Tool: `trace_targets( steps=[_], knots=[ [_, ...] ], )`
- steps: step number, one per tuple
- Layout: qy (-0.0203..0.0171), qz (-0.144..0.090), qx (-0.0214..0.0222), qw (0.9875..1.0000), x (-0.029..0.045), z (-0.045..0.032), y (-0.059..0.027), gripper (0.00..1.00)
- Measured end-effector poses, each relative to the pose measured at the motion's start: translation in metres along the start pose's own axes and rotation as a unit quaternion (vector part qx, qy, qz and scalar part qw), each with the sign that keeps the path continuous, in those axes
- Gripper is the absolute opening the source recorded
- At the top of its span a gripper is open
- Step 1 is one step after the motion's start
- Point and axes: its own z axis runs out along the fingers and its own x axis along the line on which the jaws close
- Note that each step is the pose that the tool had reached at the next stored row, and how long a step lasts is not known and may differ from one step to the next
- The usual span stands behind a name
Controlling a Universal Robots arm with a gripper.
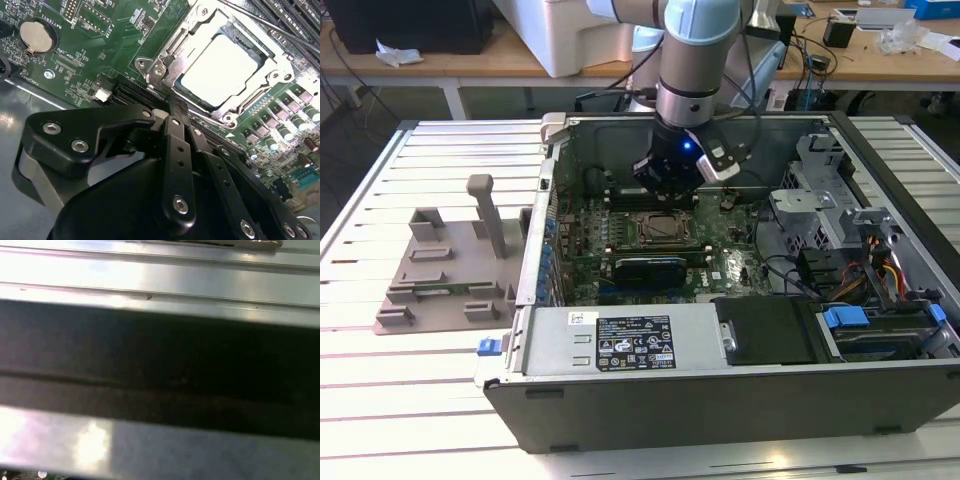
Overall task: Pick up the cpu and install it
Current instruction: 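Install the first cpu locking lever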
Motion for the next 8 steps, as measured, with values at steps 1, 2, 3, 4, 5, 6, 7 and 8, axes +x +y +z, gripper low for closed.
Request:
trace_targets(
  steps=[1, 2, 3, 4, 5, 6, 7, 8],
  knots=[
    [-0.0001, 0.0, -0.0006, 1.0, 0.0001, 0.0002, -0.0013, 0.11],
    [-0.0001, 0.0, -0.0008, 1.0, 0.0, 0.0003, -0.0019, 0.11],
    [0.0002, 0.0, -0.0003, 1.0, -0.0013, 0.0007, -0.0021, 0.11],
    [0.0001, 0.0, -0.0005, 1.0, -0.0055, 0.0018, -0.0012, 0.11],
    [0.0001, -0.001, -0.0005, 1.0, -0.0077, 0.0018, -0.0002, 0.11],
    [0.0002, -0.001, -0.0007, 1.0, -0.0079, 0.0019, 0.0008, 0.11],
    [-0.0004, -0.001, -0.0011, 1.0, -0.008, -0.0001, 0.0012, 0.11],
    [-0.0004, -0.001, -0.0006, 1.0, -0.0079, -0.0043, 0.0014, 0.11]
  ],
)
